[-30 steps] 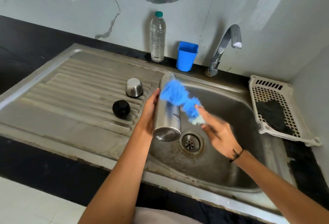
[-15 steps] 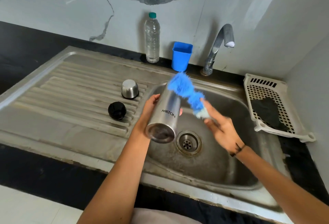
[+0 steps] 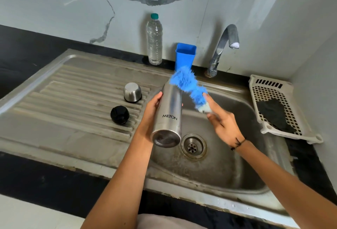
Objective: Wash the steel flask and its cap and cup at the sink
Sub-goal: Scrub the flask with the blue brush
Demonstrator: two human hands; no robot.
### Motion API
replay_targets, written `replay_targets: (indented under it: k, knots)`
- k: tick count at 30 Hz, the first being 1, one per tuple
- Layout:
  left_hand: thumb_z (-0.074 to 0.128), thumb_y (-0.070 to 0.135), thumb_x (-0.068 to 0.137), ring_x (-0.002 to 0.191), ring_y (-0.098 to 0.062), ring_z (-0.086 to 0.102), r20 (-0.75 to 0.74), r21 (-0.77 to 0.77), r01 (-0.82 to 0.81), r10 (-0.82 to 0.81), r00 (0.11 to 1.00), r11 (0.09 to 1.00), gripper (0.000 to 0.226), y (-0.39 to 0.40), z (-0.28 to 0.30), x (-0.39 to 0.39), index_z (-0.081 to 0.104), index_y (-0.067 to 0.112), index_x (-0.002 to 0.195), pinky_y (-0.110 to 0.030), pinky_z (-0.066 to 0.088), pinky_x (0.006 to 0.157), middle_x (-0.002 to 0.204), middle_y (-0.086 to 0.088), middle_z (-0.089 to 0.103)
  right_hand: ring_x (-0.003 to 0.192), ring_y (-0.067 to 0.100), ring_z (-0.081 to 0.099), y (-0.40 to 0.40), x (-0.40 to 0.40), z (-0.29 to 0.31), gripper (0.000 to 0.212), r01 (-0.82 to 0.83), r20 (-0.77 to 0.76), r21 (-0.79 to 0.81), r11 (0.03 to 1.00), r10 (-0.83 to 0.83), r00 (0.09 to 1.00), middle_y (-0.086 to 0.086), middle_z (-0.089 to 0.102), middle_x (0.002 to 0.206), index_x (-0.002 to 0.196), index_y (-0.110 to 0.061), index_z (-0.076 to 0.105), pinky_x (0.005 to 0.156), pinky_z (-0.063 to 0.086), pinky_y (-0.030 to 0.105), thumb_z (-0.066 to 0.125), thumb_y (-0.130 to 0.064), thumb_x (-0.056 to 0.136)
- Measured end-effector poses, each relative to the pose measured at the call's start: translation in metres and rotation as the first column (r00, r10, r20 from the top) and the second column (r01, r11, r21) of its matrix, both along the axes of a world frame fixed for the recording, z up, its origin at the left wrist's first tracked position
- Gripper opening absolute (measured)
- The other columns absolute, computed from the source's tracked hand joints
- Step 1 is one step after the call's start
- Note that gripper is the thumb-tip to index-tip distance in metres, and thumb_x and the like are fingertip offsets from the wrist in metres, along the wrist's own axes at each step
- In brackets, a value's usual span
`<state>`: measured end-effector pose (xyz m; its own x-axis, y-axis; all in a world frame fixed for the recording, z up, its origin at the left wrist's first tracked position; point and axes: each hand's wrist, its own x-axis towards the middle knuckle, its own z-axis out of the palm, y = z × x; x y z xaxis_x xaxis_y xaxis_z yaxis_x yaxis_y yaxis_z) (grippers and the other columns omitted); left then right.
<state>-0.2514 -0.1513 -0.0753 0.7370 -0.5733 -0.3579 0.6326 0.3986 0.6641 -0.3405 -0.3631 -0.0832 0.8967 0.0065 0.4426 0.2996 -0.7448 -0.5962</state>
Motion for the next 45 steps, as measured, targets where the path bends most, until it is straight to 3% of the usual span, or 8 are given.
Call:
replay_targets:
  k: [4, 10, 19, 23, 28, 34, 41, 45]
  knots:
    - [0.044, 0.039, 0.096, 0.057, -0.018, 0.064, 0.027, 0.020, 0.050, -0.050, 0.998, 0.999, 0.039, -0.002, -0.004, 0.001, 0.065, 0.006, 0.094, -0.023, 0.053, 0.050, 0.076, -0.010, 0.067, 0.118, 0.010, 0.054, 0.007, -0.022, -0.019, 0.061, -0.143, -0.001, -0.147, 0.979, 0.145, 0.989, -0.029, 0.036, 0.143, 0.145, -0.035, 0.026, 0.104, 0.038, 0.019, 0.043, -0.011, 0.092]
    - [0.054, 0.042, 0.086, 0.092, -0.033, 0.061, -0.056, 0.034, 0.004, -0.002, 0.998, 0.999, 0.063, -0.013, 0.002, -0.007, 0.055, -0.006, 0.127, -0.037, 0.052, 0.081, 0.118, -0.029, 0.057, 0.062, 0.013, 0.056, -0.001, 0.016, -0.009, 0.071, 0.180, -0.245, 0.005, 0.984, -0.173, 0.954, 0.013, 0.062, 0.123, 0.142, -0.039, 0.016, 0.077, 0.054, 0.033, 0.045, 0.003, 0.093]
    - [0.046, 0.048, 0.093, 0.082, -0.027, 0.068, -0.035, 0.002, 0.038, -0.038, 0.999, 0.999, 0.050, -0.003, 0.003, 0.001, 0.074, 0.007, 0.102, -0.036, 0.055, 0.079, 0.099, -0.016, 0.070, 0.128, 0.000, 0.044, 0.006, -0.036, -0.019, 0.064, -0.132, -0.015, -0.077, 0.988, 0.131, 0.991, -0.031, 0.035, 0.143, 0.145, -0.043, 0.025, 0.108, 0.028, 0.013, 0.045, -0.009, 0.095]
    - [0.058, 0.045, 0.085, 0.084, -0.031, 0.065, 0.001, -0.003, 0.110, -0.110, 0.994, 0.994, 0.047, -0.002, 0.014, 0.000, 0.073, 0.004, 0.103, -0.036, 0.049, 0.090, 0.100, -0.020, 0.067, 0.088, 0.035, 0.066, -0.003, -0.005, -0.020, 0.068, 0.118, -0.068, -0.112, 0.987, -0.126, 0.990, 0.021, 0.064, 0.117, 0.146, -0.033, 0.023, 0.089, 0.053, 0.041, 0.043, -0.004, 0.087]
    - [0.054, 0.043, 0.084, 0.087, -0.030, 0.063, -0.027, -0.028, 0.007, -0.008, 1.000, 1.000, 0.058, 0.005, 0.010, 0.007, 0.062, -0.003, 0.118, -0.037, 0.051, 0.086, 0.114, -0.026, 0.060, 0.054, 0.001, 0.049, -0.002, 0.016, 0.005, 0.073, 0.165, -0.184, -0.022, 0.986, -0.167, 0.969, 0.007, 0.066, 0.110, 0.140, -0.043, 0.016, 0.069, 0.051, 0.025, 0.046, 0.003, 0.092]
    - [0.037, 0.026, 0.101, 0.042, -0.013, 0.061, 0.084, 0.063, -0.083, 0.077, 0.993, 0.995, 0.039, 0.004, 0.006, 0.009, 0.060, 0.005, 0.078, -0.017, 0.048, 0.040, 0.054, -0.005, 0.066, 0.132, 0.006, 0.041, 0.017, -0.028, -0.013, 0.067, -0.162, -0.031, -0.069, 0.984, 0.160, 0.987, -0.029, 0.033, 0.144, 0.145, -0.039, 0.026, 0.110, 0.027, 0.018, 0.046, -0.004, 0.092]
    - [0.047, 0.038, 0.093, 0.084, -0.030, 0.063, -0.128, -0.022, -0.044, 0.041, 0.991, 0.999, 0.056, -0.003, 0.005, -0.001, 0.051, -0.003, 0.131, -0.035, 0.056, 0.071, 0.109, -0.021, 0.062, 0.056, 0.008, 0.053, 0.007, 0.016, -0.002, 0.074, 0.178, -0.257, -0.056, 0.983, -0.186, 0.948, 0.004, 0.063, 0.120, 0.141, -0.036, 0.008, 0.066, 0.047, 0.015, 0.046, 0.003, 0.092]
    - [0.045, 0.041, 0.096, 0.104, -0.034, 0.059, -0.131, 0.022, -0.081, 0.083, 0.988, 0.996, 0.057, -0.002, -0.004, 0.005, 0.048, 0.000, 0.135, -0.042, 0.054, 0.084, 0.123, -0.022, 0.057, 0.074, 0.005, 0.062, 0.010, 0.001, 0.009, 0.067, 0.091, -0.179, 0.068, 0.994, -0.078, 0.981, -0.005, 0.057, 0.123, 0.142, -0.037, 0.023, 0.070, 0.047, 0.005, 0.047, 0.002, 0.094]
